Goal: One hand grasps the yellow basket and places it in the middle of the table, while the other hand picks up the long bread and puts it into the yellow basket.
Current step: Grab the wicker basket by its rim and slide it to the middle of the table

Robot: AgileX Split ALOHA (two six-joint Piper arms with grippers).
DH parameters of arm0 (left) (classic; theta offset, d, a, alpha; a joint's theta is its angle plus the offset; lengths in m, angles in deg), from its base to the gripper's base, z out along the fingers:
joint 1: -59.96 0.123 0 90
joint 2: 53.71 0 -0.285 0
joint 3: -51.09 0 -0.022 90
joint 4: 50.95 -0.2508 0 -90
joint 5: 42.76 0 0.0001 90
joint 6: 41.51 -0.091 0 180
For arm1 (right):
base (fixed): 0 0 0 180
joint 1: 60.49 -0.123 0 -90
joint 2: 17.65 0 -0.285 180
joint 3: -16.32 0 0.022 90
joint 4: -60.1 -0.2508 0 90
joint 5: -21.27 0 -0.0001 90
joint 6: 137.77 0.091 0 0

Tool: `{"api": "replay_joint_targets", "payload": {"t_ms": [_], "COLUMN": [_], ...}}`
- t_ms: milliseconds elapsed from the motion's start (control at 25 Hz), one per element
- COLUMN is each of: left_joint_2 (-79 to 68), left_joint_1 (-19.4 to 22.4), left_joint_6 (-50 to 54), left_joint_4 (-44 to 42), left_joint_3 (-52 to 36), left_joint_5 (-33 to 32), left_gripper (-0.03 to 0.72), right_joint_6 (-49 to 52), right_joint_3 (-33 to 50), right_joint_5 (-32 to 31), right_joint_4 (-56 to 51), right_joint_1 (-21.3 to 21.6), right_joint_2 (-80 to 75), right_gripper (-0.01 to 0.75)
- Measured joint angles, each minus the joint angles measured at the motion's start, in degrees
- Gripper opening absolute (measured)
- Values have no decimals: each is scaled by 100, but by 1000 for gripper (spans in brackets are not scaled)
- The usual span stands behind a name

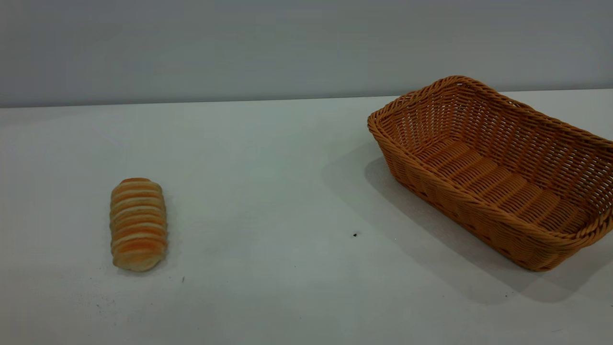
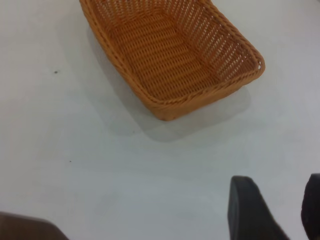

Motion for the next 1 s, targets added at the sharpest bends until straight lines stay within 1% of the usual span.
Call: {"api": "replay_joint_targets", "payload": {"t_ms": [80, 360, 480, 600, 800, 880, 1000], "left_joint_2": [0, 0, 0, 0, -365, -802, -1525], "left_joint_1": [-149, -676, -891, -956, -968, -968, -968], "left_joint_6": [0, -6, -6, -25, -55, -60, 213], "left_joint_4": [-1, -1, -1, -6, -93, -256, -411], "left_joint_3": [0, 0, 0, 0, 0, 26, 26], "left_joint_5": [0, 0, 0, 0, 48, 245, 1086], "left_gripper": [559, 559, 559, 559, 559, 559, 559], "right_joint_6": [0, 20, 34, 34, 34, 35, 52], "right_joint_3": [0, 0, 0, 0, 0, 0, 0], "right_joint_5": [0, 0, 12, 31, 52, 52, 53], "right_joint_4": [0, -145, -481, -695, -711, -711, -711], "right_joint_1": [0, -197, -503, -674, -681, -681, -681], "right_joint_2": [0, 0, 0, 0, 0, 0, 0], "right_gripper": [305, 305, 305, 305, 305, 305, 305]}}
